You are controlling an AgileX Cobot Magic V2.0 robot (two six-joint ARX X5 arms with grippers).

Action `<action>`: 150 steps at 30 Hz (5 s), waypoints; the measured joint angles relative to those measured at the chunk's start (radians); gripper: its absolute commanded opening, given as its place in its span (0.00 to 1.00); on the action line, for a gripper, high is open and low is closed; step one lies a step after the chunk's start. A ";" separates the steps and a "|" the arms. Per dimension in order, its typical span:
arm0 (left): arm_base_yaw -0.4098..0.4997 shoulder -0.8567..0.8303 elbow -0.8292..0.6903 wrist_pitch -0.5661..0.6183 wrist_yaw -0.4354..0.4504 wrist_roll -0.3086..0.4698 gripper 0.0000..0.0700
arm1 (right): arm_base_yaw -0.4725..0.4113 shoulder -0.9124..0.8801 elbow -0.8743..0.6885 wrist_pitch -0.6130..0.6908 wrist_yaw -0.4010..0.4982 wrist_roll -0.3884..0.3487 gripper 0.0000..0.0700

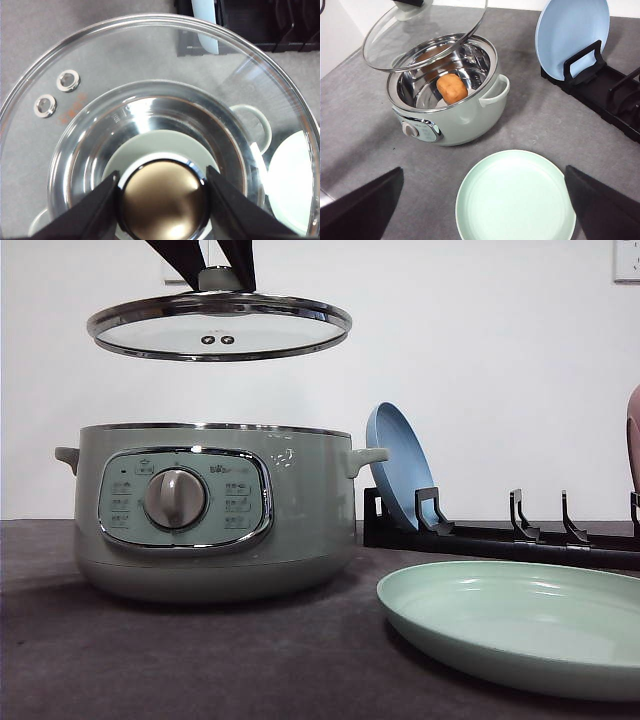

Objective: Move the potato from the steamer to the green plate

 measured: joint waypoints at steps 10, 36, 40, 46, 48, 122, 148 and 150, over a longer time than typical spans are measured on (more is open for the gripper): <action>0.132 0.000 0.000 -0.015 -0.012 0.001 0.00 | 0.000 0.000 0.000 0.000 0.000 0.000 0.93; 0.535 0.000 0.000 -0.031 -0.024 -0.002 0.00 | 0.006 0.330 0.097 0.068 -0.162 0.033 0.93; 0.551 0.000 0.000 -0.032 -0.024 -0.002 0.00 | 0.036 0.544 0.223 0.069 -0.187 0.023 0.93; 0.555 0.000 0.000 -0.032 -0.023 -0.002 0.00 | 0.121 0.883 0.528 0.059 -0.207 -0.044 0.93; 0.555 0.000 0.000 -0.032 -0.023 -0.002 0.00 | 0.151 0.989 0.637 0.033 -0.208 -0.073 0.93; 0.555 0.000 0.000 -0.043 -0.008 -0.002 0.00 | 0.330 1.493 1.245 -0.303 0.112 -0.317 0.28; 0.555 0.000 0.000 -0.059 -0.007 -0.002 0.00 | 0.249 0.526 0.312 -0.313 0.285 -0.195 0.28; 0.554 0.000 0.000 -0.059 -0.007 -0.002 0.00 | 0.248 0.466 0.221 -0.257 0.283 -0.169 0.28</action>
